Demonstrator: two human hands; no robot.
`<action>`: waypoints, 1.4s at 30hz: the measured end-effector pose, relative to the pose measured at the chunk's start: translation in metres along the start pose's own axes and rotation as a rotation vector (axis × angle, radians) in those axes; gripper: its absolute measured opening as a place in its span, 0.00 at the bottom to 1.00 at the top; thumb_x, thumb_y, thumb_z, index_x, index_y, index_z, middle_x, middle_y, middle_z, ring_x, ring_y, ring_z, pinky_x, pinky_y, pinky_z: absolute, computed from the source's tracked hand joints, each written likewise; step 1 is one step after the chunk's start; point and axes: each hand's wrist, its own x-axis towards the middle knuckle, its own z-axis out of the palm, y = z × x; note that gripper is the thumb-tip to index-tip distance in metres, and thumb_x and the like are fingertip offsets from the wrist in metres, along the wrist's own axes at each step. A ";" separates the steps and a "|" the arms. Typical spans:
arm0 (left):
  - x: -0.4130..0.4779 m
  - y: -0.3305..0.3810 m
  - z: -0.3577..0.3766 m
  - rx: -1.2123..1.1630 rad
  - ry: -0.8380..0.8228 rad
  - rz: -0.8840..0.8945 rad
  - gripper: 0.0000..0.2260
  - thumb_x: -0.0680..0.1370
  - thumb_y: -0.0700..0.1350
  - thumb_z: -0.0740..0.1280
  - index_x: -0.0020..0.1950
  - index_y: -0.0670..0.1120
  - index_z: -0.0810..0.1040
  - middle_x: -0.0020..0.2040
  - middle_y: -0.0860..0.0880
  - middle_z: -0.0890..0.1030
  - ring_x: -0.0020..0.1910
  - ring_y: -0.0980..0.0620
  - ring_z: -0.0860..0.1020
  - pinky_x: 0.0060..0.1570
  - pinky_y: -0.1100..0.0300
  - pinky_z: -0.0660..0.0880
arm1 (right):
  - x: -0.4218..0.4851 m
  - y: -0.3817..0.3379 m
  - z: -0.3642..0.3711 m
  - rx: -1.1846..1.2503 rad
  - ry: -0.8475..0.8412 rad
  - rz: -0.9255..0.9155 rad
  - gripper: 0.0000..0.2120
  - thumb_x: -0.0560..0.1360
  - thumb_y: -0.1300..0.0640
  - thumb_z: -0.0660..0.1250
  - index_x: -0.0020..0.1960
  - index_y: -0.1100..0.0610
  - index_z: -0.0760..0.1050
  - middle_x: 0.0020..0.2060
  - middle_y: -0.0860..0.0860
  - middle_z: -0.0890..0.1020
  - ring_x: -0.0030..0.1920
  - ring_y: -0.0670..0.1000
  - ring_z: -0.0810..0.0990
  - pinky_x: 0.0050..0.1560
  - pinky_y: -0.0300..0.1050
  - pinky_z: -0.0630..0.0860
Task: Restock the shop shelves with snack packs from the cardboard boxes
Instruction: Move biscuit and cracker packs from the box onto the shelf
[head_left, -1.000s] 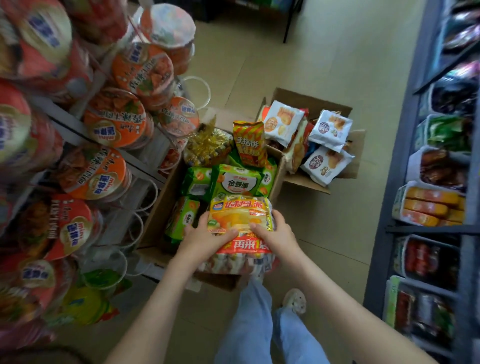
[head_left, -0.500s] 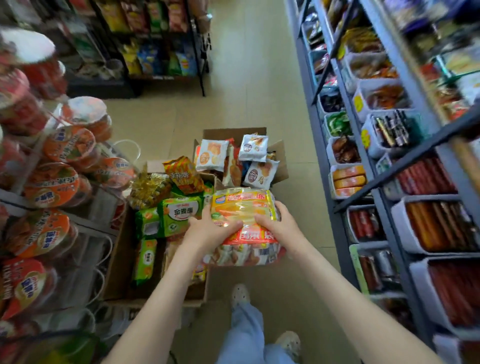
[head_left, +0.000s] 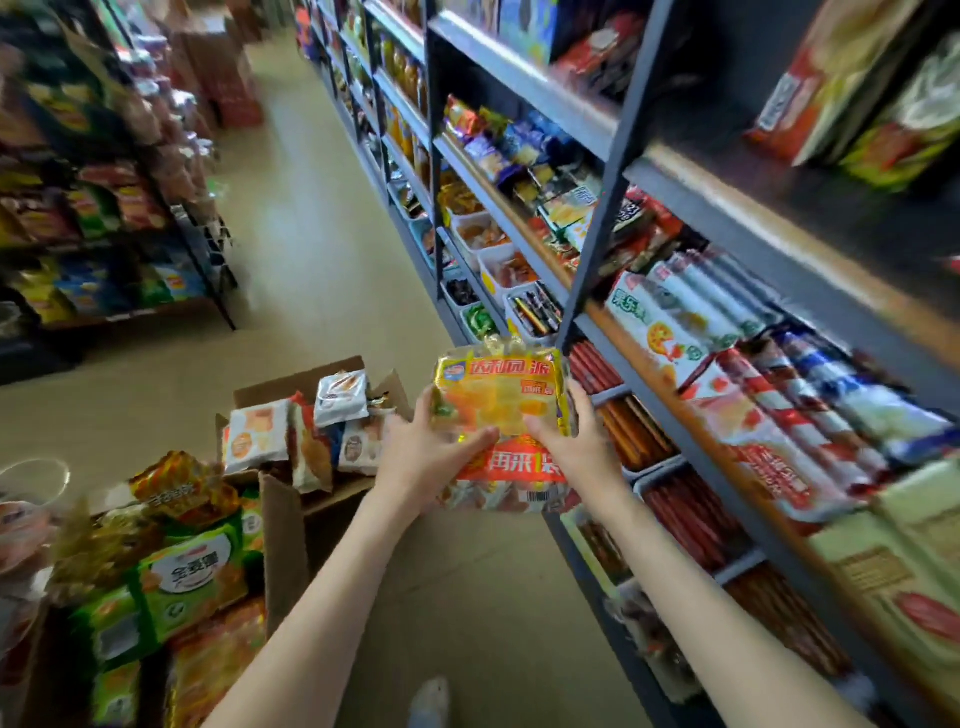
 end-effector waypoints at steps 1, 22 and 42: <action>0.001 0.014 0.004 -0.007 -0.001 0.042 0.45 0.66 0.69 0.70 0.77 0.60 0.52 0.73 0.41 0.59 0.68 0.40 0.69 0.65 0.50 0.69 | -0.002 -0.003 -0.014 -0.007 0.049 -0.026 0.38 0.71 0.38 0.69 0.75 0.40 0.54 0.66 0.47 0.68 0.64 0.49 0.70 0.61 0.52 0.74; -0.022 0.197 0.059 -0.214 -0.223 0.932 0.34 0.64 0.74 0.61 0.69 0.69 0.59 0.61 0.50 0.62 0.49 0.52 0.74 0.53 0.49 0.78 | -0.102 -0.050 -0.175 0.086 0.902 -0.229 0.31 0.74 0.44 0.69 0.72 0.32 0.57 0.61 0.37 0.64 0.63 0.37 0.63 0.61 0.38 0.63; -0.258 0.177 0.193 -0.216 -0.739 1.346 0.35 0.71 0.66 0.67 0.74 0.64 0.56 0.59 0.53 0.62 0.52 0.55 0.71 0.52 0.56 0.73 | -0.396 0.053 -0.238 0.172 1.288 -0.021 0.31 0.68 0.34 0.69 0.68 0.27 0.60 0.70 0.31 0.64 0.72 0.43 0.63 0.68 0.61 0.67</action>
